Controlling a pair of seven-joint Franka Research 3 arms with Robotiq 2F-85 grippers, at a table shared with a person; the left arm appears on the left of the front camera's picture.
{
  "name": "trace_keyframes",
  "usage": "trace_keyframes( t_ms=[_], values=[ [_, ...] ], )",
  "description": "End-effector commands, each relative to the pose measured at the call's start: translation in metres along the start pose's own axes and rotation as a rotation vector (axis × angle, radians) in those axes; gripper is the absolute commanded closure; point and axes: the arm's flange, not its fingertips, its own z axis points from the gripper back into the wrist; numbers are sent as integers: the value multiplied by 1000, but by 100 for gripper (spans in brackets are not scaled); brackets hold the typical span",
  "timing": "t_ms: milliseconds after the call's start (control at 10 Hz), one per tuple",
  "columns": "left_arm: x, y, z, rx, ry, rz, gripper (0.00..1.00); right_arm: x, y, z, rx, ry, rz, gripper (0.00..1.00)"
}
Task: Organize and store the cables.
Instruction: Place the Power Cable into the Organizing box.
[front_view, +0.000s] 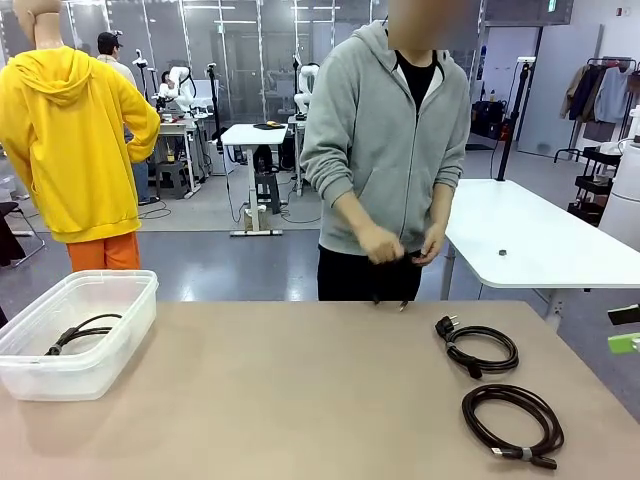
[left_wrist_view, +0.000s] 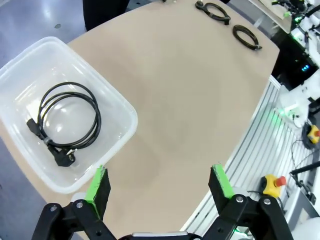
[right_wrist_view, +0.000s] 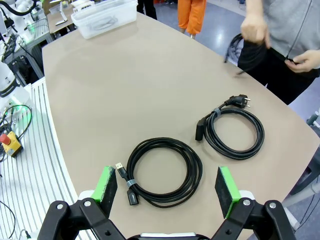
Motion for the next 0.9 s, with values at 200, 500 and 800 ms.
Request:
trace_keyframes(
  t_ms=[200,500,800],
  values=[
    [-2,-2,3,21,-25,-1,0,39,11,-9,-33,38,-81,0],
    [-2,-2,3,21,-25,-1,0,115,-11,-94,-89,288,-262,0],
    [-2,-2,3,21,-25,-1,0,153,-26,-165,-206,502,-343,0]
  ],
)
